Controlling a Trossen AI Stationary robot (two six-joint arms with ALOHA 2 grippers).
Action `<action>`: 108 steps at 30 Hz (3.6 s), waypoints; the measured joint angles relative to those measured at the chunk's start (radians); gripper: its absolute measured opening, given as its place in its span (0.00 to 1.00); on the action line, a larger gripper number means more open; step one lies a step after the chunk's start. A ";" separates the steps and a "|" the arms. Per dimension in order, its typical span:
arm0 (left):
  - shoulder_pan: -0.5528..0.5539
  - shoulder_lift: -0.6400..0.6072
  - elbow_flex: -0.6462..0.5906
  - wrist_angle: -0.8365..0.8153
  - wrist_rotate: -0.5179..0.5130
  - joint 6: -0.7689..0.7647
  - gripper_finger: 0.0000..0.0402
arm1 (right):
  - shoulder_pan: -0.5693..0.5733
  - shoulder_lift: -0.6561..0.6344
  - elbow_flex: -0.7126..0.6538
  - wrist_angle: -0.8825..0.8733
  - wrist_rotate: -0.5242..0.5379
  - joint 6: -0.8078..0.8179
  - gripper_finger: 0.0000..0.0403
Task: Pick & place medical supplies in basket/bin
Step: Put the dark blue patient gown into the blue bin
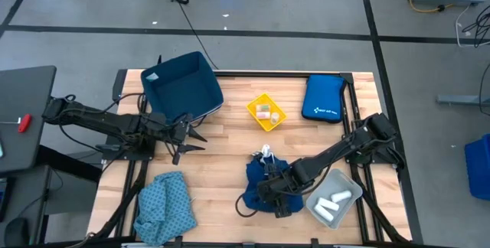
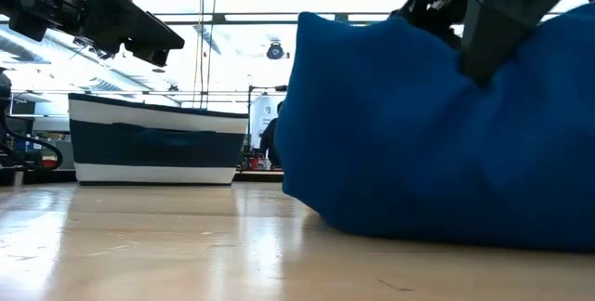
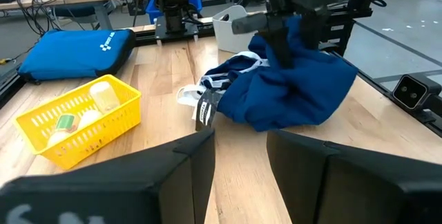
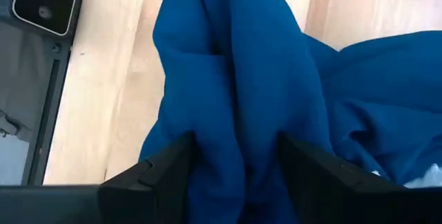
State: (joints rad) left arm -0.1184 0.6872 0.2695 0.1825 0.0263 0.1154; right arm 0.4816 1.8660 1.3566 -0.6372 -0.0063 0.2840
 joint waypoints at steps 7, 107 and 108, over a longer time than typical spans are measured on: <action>0.000 0.000 0.000 0.000 0.000 0.006 0.34 | 0.000 0.000 -0.045 0.037 0.014 0.000 0.53; 0.000 -0.040 0.000 0.084 0.068 -0.014 0.34 | -0.193 0.178 -0.016 0.296 -0.200 -0.086 0.10; 0.000 -0.056 0.000 0.074 0.059 -0.015 0.34 | -0.187 0.171 -0.017 0.314 -0.182 -0.089 0.10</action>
State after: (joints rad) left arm -0.1187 0.6314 0.2698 0.2563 0.0855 0.1006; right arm 0.2949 2.0374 1.3396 -0.3233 -0.1888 0.1949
